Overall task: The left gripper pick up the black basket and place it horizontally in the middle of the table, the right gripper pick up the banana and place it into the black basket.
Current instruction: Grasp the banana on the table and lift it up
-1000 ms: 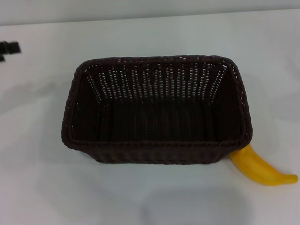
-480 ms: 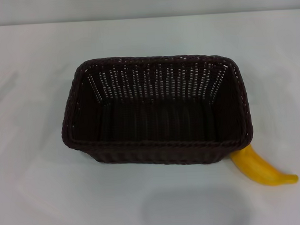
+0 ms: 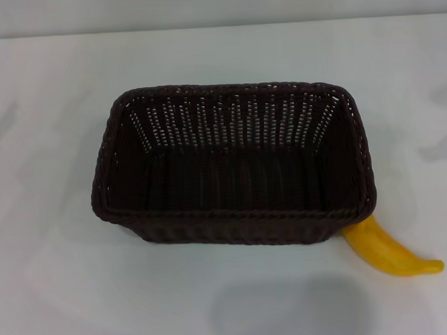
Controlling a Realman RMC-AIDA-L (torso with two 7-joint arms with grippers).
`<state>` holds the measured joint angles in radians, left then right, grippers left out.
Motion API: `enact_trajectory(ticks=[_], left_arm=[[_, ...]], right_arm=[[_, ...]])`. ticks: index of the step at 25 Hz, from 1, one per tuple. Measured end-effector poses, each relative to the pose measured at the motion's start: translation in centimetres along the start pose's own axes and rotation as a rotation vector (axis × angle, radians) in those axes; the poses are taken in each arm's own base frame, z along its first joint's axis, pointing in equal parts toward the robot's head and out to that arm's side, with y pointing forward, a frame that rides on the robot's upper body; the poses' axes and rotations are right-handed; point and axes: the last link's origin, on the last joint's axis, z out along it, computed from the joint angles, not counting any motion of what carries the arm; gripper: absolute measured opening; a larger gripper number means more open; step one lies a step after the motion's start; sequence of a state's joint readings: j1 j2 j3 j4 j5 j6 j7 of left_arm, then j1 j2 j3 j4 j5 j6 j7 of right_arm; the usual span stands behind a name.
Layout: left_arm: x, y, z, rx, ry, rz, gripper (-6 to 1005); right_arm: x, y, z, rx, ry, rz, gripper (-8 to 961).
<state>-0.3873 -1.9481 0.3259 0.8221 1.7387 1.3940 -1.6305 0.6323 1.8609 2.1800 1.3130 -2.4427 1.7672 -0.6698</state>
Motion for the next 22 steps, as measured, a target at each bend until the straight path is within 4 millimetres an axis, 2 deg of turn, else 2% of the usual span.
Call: enact_trajectory(ticks=[6, 11, 19, 22], left_arm=[[0.5, -0.8, 0.2, 0.047, 0.008, 0.056, 753], [0.5, -1.1, 0.1, 0.066, 0.008, 0.071, 753], [0.6, -1.2, 0.3, 0.075, 0.008, 0.076, 753], [0.7, -1.1, 0.6, 0.072, 0.004, 0.081, 753]], right_arm=[[-0.2, 1.4, 2.2, -0.058, 0.170, 0.017, 831], [-0.4, 2.6, 3.2, -0.109, 0.211, 0.013, 830], [-0.3, 6.1, 6.5, -0.159, 0.287, -0.024, 828], [-0.3, 6.6, 7.3, -0.138, 0.303, -0.019, 827]])
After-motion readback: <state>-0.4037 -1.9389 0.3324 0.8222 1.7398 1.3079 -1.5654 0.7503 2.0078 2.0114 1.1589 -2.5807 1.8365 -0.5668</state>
